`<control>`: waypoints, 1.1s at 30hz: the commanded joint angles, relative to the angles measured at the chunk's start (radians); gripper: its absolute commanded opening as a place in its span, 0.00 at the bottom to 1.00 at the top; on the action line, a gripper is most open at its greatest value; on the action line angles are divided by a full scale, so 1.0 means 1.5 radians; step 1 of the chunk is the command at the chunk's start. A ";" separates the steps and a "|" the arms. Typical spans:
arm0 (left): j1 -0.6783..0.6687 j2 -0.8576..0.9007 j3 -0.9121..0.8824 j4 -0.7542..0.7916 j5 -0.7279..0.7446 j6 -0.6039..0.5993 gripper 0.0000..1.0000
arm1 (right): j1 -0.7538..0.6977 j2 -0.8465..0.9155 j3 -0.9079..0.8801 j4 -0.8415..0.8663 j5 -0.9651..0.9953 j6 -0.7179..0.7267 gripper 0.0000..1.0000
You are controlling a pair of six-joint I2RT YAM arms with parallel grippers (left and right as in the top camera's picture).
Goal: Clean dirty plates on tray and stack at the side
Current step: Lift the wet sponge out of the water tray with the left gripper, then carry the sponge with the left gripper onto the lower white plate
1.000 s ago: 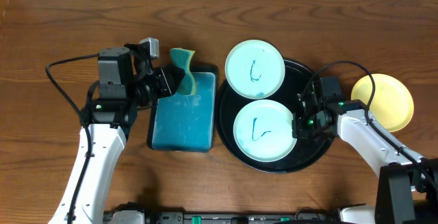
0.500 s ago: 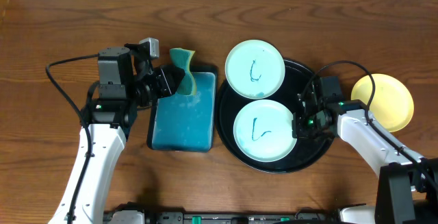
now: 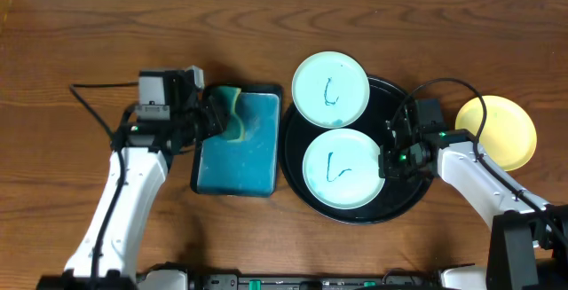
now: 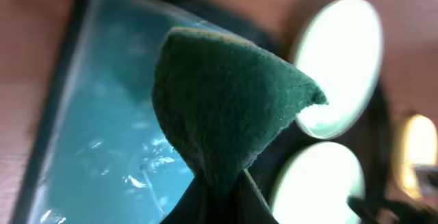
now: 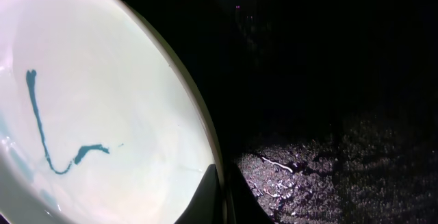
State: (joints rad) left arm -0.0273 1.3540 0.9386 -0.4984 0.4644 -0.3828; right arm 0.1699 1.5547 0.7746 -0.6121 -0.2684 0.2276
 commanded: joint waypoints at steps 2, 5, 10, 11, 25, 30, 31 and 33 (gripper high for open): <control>0.001 0.061 -0.001 -0.025 -0.092 -0.060 0.08 | 0.006 -0.007 -0.003 0.001 0.007 0.007 0.01; -0.012 0.099 -0.001 -0.026 -0.091 -0.060 0.08 | 0.006 -0.007 -0.003 0.002 0.006 0.007 0.01; -0.044 0.117 -0.001 -0.026 -0.116 -0.060 0.07 | 0.006 -0.007 -0.003 0.001 0.006 0.008 0.01; -0.049 0.117 -0.001 -0.026 -0.128 -0.060 0.07 | 0.006 -0.007 -0.003 0.001 0.006 0.008 0.01; -0.167 0.117 0.052 -0.102 -0.256 -0.037 0.07 | 0.006 -0.007 -0.003 0.004 0.006 0.008 0.01; -0.231 0.117 0.094 -0.114 -0.260 -0.004 0.07 | 0.006 -0.007 -0.003 0.004 0.006 0.007 0.01; -0.248 0.117 0.102 -0.114 -0.260 0.003 0.07 | 0.006 -0.007 -0.003 0.004 0.006 0.008 0.01; -0.278 0.117 0.108 -0.107 -0.254 0.008 0.08 | 0.006 -0.007 -0.003 0.004 0.006 0.008 0.01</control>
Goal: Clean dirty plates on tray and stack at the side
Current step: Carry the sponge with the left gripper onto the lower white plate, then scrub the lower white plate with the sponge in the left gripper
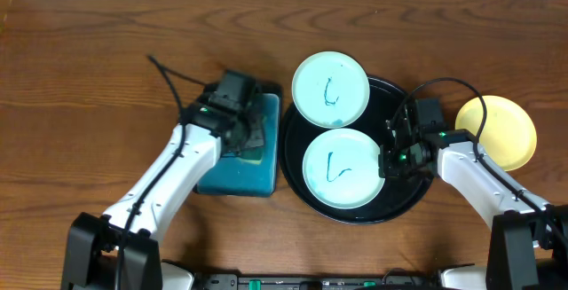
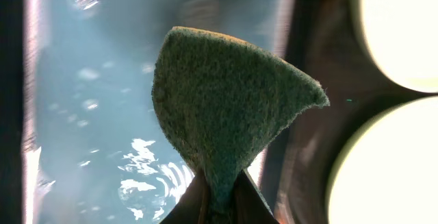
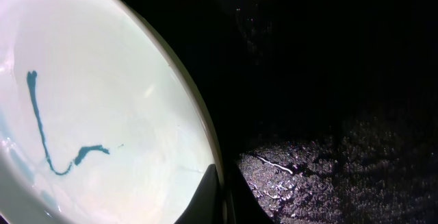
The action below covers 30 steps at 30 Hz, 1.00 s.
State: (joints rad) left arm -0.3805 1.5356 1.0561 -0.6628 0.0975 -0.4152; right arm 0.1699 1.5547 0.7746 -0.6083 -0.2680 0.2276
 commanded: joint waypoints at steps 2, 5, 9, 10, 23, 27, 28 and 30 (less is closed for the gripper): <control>-0.077 -0.003 0.030 0.015 0.017 0.030 0.07 | 0.006 -0.007 -0.003 0.002 0.006 0.008 0.01; -0.136 0.002 0.029 0.045 0.035 0.024 0.07 | 0.006 -0.007 -0.003 0.001 0.006 0.011 0.01; -0.207 0.019 0.029 0.092 0.035 0.024 0.08 | 0.011 -0.007 -0.004 -0.007 0.003 0.031 0.01; -0.224 0.026 0.029 0.103 0.035 0.024 0.07 | 0.013 -0.007 -0.004 -0.009 0.003 0.033 0.01; -0.343 0.163 0.029 0.221 0.035 -0.054 0.08 | 0.030 -0.007 -0.036 -0.022 -0.004 0.063 0.01; -0.355 0.199 0.029 0.242 0.034 -0.054 0.08 | 0.030 -0.007 -0.038 -0.022 -0.004 0.063 0.01; -0.355 0.210 0.029 0.244 0.032 -0.054 0.08 | 0.030 -0.007 -0.038 -0.022 -0.004 0.063 0.01; -0.355 0.227 0.029 0.241 0.030 -0.054 0.08 | 0.030 -0.007 -0.038 -0.023 -0.004 0.062 0.01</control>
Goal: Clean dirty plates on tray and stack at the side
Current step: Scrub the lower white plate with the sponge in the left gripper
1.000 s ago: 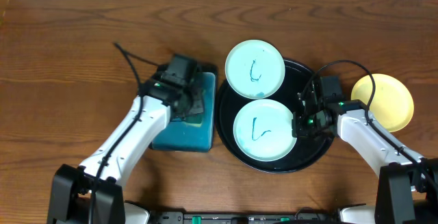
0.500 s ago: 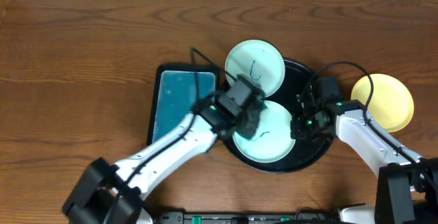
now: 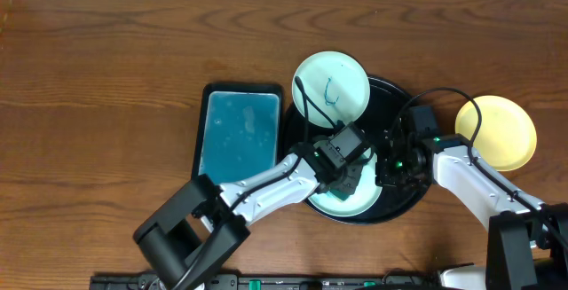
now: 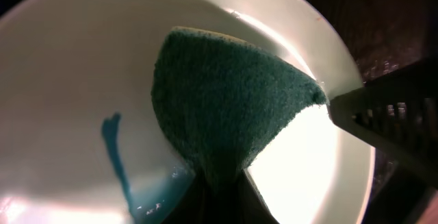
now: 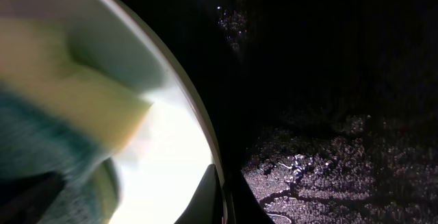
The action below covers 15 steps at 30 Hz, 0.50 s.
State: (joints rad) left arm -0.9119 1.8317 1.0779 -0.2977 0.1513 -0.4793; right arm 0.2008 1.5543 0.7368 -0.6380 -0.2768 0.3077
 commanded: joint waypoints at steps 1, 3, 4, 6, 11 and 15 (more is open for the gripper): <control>0.000 0.038 0.015 -0.010 -0.018 -0.011 0.08 | 0.009 -0.006 -0.012 -0.003 0.002 0.009 0.01; 0.001 0.050 0.015 -0.035 -0.066 -0.011 0.08 | 0.009 -0.006 -0.012 -0.003 0.002 0.009 0.01; 0.004 0.051 0.015 -0.046 -0.086 -0.011 0.08 | 0.009 -0.006 -0.012 -0.004 0.002 0.009 0.01; 0.012 0.051 0.015 -0.069 -0.132 -0.019 0.08 | 0.009 -0.006 -0.012 -0.004 0.002 0.009 0.01; 0.062 0.051 0.015 -0.101 -0.167 -0.059 0.08 | 0.009 -0.006 -0.012 -0.004 0.002 0.009 0.01; 0.092 0.051 0.015 -0.140 -0.162 -0.111 0.07 | 0.009 -0.006 -0.012 -0.003 0.002 0.009 0.01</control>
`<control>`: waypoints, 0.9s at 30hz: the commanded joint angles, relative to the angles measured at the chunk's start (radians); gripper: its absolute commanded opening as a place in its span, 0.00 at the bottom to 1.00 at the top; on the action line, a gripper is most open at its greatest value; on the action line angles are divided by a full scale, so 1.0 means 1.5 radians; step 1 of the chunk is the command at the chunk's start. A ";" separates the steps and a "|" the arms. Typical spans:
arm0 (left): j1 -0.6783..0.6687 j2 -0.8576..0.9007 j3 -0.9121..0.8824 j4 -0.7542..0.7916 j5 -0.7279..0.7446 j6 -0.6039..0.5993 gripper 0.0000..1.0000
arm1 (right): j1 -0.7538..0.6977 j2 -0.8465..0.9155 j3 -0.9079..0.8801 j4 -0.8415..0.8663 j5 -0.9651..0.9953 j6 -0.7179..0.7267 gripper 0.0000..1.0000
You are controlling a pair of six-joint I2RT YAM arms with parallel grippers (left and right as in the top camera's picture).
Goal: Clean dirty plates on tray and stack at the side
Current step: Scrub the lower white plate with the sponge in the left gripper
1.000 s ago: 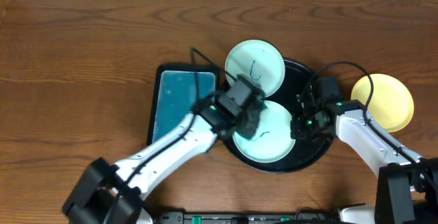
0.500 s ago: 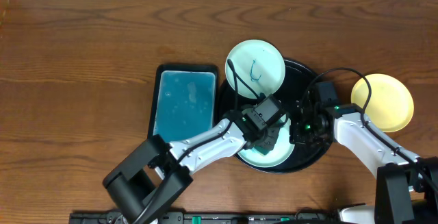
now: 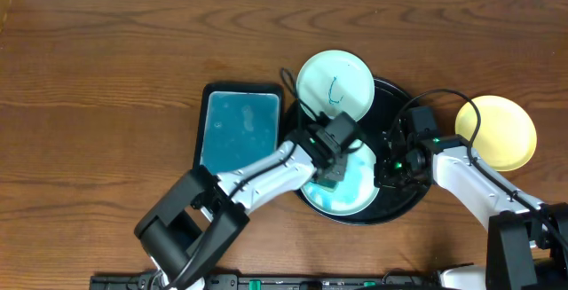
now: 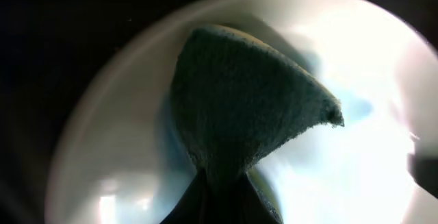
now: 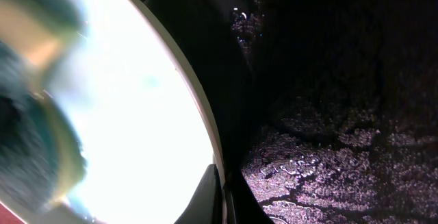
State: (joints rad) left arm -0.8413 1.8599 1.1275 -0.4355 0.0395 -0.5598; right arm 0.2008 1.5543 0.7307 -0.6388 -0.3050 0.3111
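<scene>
A black round tray (image 3: 404,203) holds a pale near plate (image 3: 359,192), and a second pale plate (image 3: 335,86) with a blue mark lies over its back rim. My left gripper (image 3: 330,170) is shut on a green and yellow sponge (image 4: 246,107), which presses on the near plate (image 4: 116,142). No mark shows on this plate, only a faint blue smear. My right gripper (image 5: 220,183) is shut on the plate's right rim (image 5: 198,107), and the wet tray floor (image 5: 328,114) lies beside it. The overhead view shows this gripper (image 3: 383,170) at that same edge.
A dark tub of blue water (image 3: 238,139) stands left of the tray. A yellow plate (image 3: 497,130) lies on the wooden table to the right of the tray, behind my right arm.
The sponge has moved from the middle right of the near plate to its upper left part. The blue mark seen beside the sponge no longer shows. The right gripper still holds the rim.
My left gripper held the sponge at the tub's back left edge, then down in the blue water. Then the sponge lay on the marked near plate, and now sits further left with the mark gone from view. My right gripper gripped that plate's rim at every moment.
</scene>
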 commanded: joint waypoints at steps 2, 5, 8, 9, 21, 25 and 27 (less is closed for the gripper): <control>0.048 0.032 -0.018 -0.070 -0.075 -0.081 0.07 | 0.009 -0.006 -0.008 -0.003 0.021 0.007 0.01; 0.046 0.032 -0.018 -0.086 0.016 -0.087 0.08 | 0.009 -0.006 -0.008 -0.002 0.022 0.007 0.01; 0.037 0.032 -0.018 -0.083 0.114 -0.068 0.08 | 0.009 -0.006 -0.008 -0.002 0.024 0.007 0.01; 0.024 0.032 -0.018 -0.083 0.156 -0.049 0.08 | 0.009 -0.006 -0.008 -0.002 0.024 0.007 0.01; -0.070 0.032 -0.018 0.011 0.171 0.029 0.08 | 0.009 -0.006 -0.008 -0.003 0.023 0.007 0.01; -0.051 0.032 -0.018 0.047 0.119 0.037 0.08 | 0.009 -0.006 -0.008 -0.003 0.023 0.007 0.01; -0.034 0.032 -0.018 0.058 0.092 0.036 0.08 | 0.009 -0.006 -0.008 -0.003 0.023 0.007 0.01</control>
State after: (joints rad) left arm -0.9215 1.8629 1.1183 -0.3897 0.2226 -0.5369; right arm 0.2005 1.5486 0.7303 -0.6384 -0.2634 0.3111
